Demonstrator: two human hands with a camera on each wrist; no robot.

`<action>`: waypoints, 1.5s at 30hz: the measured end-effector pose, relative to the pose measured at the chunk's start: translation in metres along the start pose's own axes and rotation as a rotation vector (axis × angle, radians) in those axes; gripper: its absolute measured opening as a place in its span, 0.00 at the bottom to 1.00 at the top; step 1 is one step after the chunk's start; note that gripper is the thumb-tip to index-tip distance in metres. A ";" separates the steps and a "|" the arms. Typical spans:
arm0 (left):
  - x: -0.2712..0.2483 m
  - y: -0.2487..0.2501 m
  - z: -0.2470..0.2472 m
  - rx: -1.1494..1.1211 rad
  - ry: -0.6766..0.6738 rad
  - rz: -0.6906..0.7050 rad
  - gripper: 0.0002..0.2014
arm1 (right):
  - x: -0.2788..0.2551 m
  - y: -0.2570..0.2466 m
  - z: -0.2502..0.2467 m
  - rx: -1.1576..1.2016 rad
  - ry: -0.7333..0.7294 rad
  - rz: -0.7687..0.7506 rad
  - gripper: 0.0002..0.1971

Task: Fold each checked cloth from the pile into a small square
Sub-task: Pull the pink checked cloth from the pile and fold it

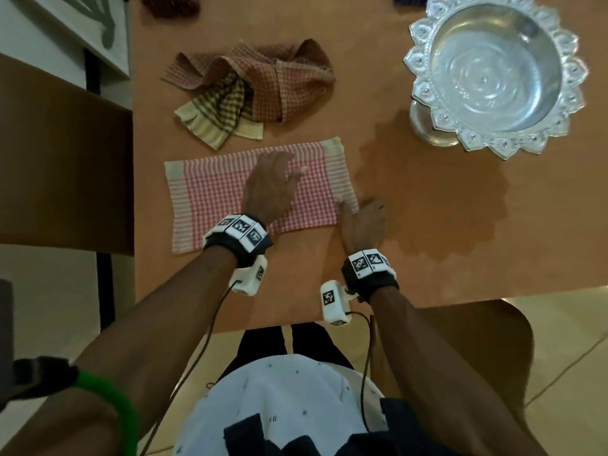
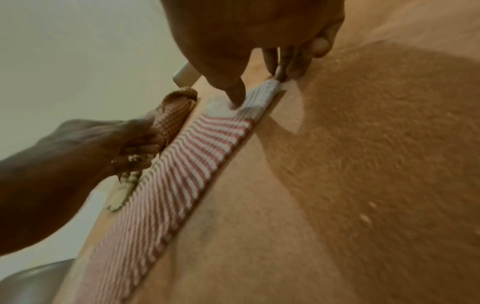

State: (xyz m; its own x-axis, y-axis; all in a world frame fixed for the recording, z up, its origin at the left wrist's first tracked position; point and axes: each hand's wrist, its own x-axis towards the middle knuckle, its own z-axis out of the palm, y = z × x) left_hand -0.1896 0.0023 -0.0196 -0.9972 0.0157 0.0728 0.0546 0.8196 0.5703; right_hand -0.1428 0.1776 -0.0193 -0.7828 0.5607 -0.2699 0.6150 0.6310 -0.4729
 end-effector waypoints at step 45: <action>0.083 0.095 0.037 0.147 -0.523 -0.254 0.37 | -0.009 -0.007 -0.011 0.713 0.093 0.220 0.15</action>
State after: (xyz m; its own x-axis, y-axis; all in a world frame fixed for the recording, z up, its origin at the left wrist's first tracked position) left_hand -0.2690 0.1029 0.0101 -0.8725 0.0581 -0.4851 -0.1597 0.9045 0.3955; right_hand -0.1391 0.1743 -0.0045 -0.6182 0.6968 -0.3637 0.5210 0.0167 -0.8534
